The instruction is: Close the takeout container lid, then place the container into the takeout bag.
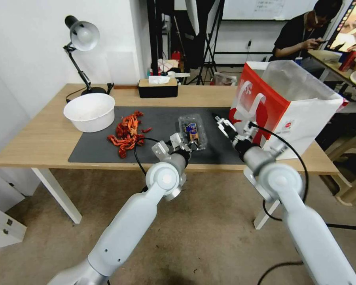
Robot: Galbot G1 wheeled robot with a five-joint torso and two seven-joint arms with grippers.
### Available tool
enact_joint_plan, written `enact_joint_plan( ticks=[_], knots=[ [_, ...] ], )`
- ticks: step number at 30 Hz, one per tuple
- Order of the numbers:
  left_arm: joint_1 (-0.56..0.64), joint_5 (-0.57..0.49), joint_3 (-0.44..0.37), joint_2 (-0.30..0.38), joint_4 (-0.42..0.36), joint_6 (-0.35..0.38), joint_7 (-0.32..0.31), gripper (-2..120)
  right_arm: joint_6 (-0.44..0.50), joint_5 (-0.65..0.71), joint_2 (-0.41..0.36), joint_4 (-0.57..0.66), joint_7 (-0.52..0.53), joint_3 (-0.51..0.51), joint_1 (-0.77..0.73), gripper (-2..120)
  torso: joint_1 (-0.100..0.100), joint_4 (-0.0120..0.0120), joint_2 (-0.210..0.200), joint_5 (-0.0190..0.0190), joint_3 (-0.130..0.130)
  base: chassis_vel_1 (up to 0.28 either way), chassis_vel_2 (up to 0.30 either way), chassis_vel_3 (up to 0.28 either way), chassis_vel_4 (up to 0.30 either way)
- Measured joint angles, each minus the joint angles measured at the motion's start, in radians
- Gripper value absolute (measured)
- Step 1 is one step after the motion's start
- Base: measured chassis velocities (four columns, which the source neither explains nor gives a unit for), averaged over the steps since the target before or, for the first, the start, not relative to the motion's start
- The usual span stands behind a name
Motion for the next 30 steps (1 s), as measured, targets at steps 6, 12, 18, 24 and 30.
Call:
enact_joint_plan(
  ticks=[6,12,18,24,30],
  knots=[
    [0.001,0.000,-0.007,0.002,0.003,-0.005,-0.002,0,-0.125,0.014,0.005,-0.089,0.086,-0.043,0.113,100,0.000,0.0000,0.000,-0.0001,0.000,0.000,0.000,0.000,0.000],
    [0.001,-0.001,-0.013,0.004,0.004,-0.007,-0.007,0,-0.239,0.041,0.018,-0.143,0.149,-0.074,0.177,100,0.000,0.0000,0.000,-0.0001,0.000,0.000,0.000,0.000,0.000],
    [0.001,-0.001,-0.014,0.002,-0.002,-0.009,-0.012,0,-0.313,0.102,0.026,-0.180,0.208,-0.092,0.213,100,0.000,-0.0001,0.000,0.0000,0.000,0.000,0.000,0.000,0.000],
    [-0.004,-0.002,-0.016,0.003,-0.006,-0.010,-0.018,0,-0.326,0.149,0.030,-0.210,0.219,-0.103,0.236,100,0.000,-0.0002,0.000,0.0000,0.000,0.000,0.000,0.000,0.000],
    [-0.009,-0.005,-0.016,0.007,-0.007,-0.010,-0.021,0,-0.326,0.178,0.043,-0.253,0.253,-0.128,0.267,100,0.000,-0.0001,0.000,0.0000,0.000,0.000,0.000,0.000,0.000]
  ],
)
